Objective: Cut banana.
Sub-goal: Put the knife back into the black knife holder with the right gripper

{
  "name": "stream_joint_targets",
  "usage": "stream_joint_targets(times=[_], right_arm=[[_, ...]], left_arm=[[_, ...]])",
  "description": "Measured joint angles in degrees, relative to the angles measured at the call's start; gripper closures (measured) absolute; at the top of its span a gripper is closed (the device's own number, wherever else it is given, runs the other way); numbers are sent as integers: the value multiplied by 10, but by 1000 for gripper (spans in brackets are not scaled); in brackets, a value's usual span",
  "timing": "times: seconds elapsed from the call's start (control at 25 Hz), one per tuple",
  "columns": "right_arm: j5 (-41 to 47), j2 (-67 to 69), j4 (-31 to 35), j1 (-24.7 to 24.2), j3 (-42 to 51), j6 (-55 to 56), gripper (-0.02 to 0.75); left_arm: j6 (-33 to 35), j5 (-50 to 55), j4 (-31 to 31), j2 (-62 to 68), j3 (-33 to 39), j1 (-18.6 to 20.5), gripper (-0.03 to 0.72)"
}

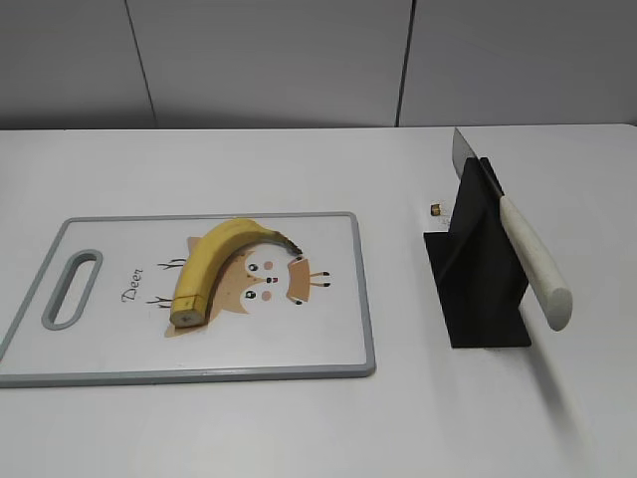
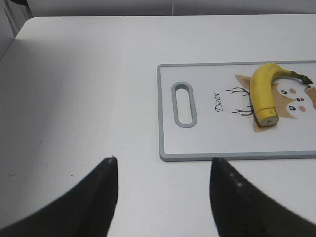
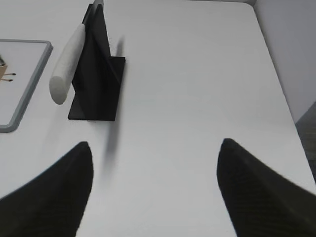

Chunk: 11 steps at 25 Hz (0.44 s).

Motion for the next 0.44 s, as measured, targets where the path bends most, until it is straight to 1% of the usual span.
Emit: stream_joint_targets(times=[0.44], right_arm=[[0, 0, 0, -5, 0, 0, 163]], left_arm=[[0, 0, 0, 0, 0, 0, 114]])
